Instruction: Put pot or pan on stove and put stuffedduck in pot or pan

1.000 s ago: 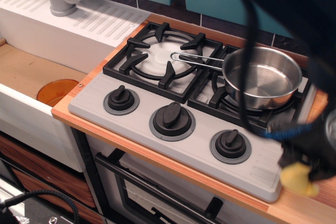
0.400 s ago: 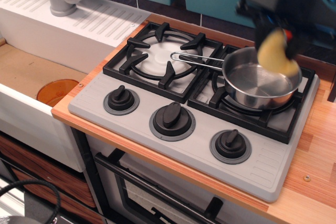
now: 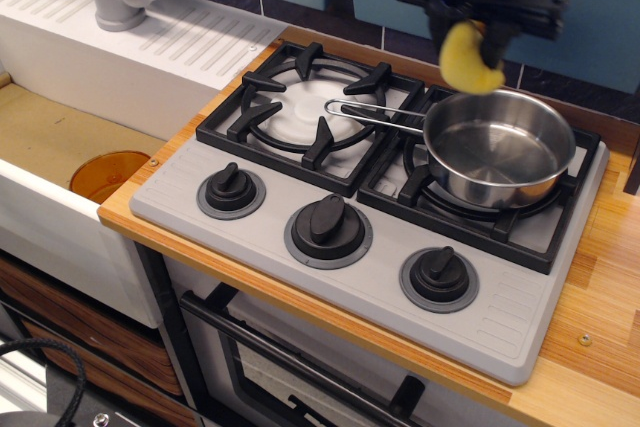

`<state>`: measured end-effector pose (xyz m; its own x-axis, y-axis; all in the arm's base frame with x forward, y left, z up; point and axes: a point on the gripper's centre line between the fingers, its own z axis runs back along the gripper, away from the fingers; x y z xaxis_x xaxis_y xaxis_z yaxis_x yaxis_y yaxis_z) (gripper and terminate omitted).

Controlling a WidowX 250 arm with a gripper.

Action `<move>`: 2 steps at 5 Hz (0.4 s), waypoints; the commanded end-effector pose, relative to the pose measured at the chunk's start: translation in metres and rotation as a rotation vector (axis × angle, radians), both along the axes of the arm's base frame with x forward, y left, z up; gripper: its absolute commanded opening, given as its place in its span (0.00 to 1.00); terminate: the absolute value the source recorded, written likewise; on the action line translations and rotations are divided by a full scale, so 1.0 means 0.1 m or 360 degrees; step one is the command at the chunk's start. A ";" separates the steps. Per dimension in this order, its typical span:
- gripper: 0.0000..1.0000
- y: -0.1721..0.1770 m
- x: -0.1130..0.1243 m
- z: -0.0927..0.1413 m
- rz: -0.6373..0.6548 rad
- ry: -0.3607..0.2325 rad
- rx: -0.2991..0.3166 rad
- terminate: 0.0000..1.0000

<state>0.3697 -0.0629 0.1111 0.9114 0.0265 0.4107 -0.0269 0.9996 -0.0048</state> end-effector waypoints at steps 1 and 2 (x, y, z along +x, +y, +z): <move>1.00 -0.04 0.05 0.06 0.0054 0.0019 -0.0029 0.00; 1.00 -0.08 0.01 0.10 0.0092 0.0055 -0.0025 0.00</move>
